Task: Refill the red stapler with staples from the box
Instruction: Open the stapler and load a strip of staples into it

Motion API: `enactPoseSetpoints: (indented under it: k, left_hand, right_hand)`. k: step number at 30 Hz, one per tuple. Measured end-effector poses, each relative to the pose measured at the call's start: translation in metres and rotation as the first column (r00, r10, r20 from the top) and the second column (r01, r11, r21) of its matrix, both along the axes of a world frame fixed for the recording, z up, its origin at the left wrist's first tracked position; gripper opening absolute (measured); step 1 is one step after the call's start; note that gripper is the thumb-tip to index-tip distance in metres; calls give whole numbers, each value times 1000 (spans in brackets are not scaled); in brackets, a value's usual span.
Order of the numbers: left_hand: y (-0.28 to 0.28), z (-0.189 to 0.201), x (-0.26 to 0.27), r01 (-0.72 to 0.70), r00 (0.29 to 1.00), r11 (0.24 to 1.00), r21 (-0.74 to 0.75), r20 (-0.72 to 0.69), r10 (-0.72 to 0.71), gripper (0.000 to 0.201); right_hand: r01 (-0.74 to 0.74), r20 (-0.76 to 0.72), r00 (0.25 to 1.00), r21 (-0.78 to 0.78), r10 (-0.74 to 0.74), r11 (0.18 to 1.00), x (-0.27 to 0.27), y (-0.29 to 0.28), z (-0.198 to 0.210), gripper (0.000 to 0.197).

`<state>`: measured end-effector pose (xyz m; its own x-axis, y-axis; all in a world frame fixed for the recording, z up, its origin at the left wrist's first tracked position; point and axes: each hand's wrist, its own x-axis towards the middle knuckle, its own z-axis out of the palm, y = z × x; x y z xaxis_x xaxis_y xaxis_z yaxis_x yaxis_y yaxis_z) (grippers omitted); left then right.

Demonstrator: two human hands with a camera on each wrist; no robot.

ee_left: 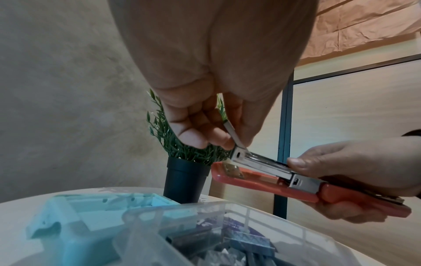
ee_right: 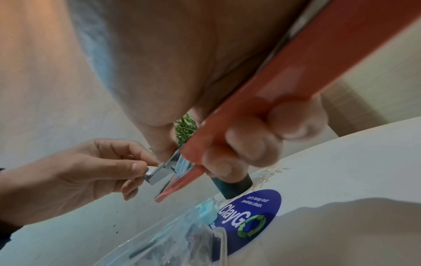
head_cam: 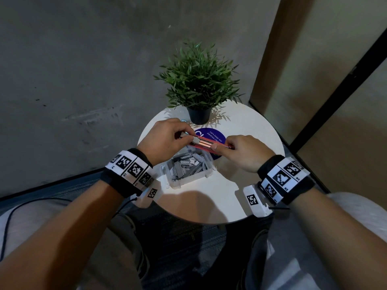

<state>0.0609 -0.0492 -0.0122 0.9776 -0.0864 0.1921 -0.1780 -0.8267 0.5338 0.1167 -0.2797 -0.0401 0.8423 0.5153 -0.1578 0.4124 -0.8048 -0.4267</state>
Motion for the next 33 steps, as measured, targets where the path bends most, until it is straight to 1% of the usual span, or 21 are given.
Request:
enactPoseSetpoints:
  k: [6, 9, 11, 13, 17, 21, 25, 29, 31, 33]
  left_hand:
    - [0, 0, 0, -6, 1000, 1000, -7, -16, 6, 10]
    - [1, 1, -1, -14, 1000, 1000, 9, -28, 14, 17]
    - [3, 2, 0, -47, 998, 999, 7, -43, 48, 22]
    - [5, 3, 0, -76, 995, 997, -32, -65, 74, 24]
    - [0, -1, 0, -89, 990, 992, -89, -119, 78, 25]
    - [-8, -7, 0, -144, 976, 986, -88, -176, 127, 31]
    - [-8, -9, 2, -176, 960, 979, -98, -239, 149, 43]
    - [-12, -10, 1, -152, 950, 972, -182, -298, 93, 46]
    - [-15, -10, -1, -160, 935, 954, -253, -349, 64, 39]
    - [-16, -11, -1, -169, 930, 928, -331, -366, 39, 32]
  right_hand:
    - [-4, 10, 1000, -9, 4, 1000, -1, 0, 1, 52]
    - [-8, 10, 1000, -14, 8, 1000, -1, 0, 2, 52]
    - [-11, 6, 1000, -7, 11, 1000, -1, -1, 2, 52]
    - [-12, 11, 1000, 9, 12, 1000, -1, -1, 3, 53]
    - [-32, 22, 999, 32, 31, 999, -3, 2, 4, 57]
    - [-47, 25, 999, 31, 47, 998, -5, 4, 3, 62]
    - [-50, 25, 998, 35, 50, 998, -4, 4, 4, 62]
    - [-53, 29, 998, 78, 50, 996, -6, 6, 4, 66]
    - [-55, 29, 998, 73, 53, 996, -7, 6, 5, 67]
    - [-58, 22, 998, 60, 57, 996, -7, 5, 6, 66]
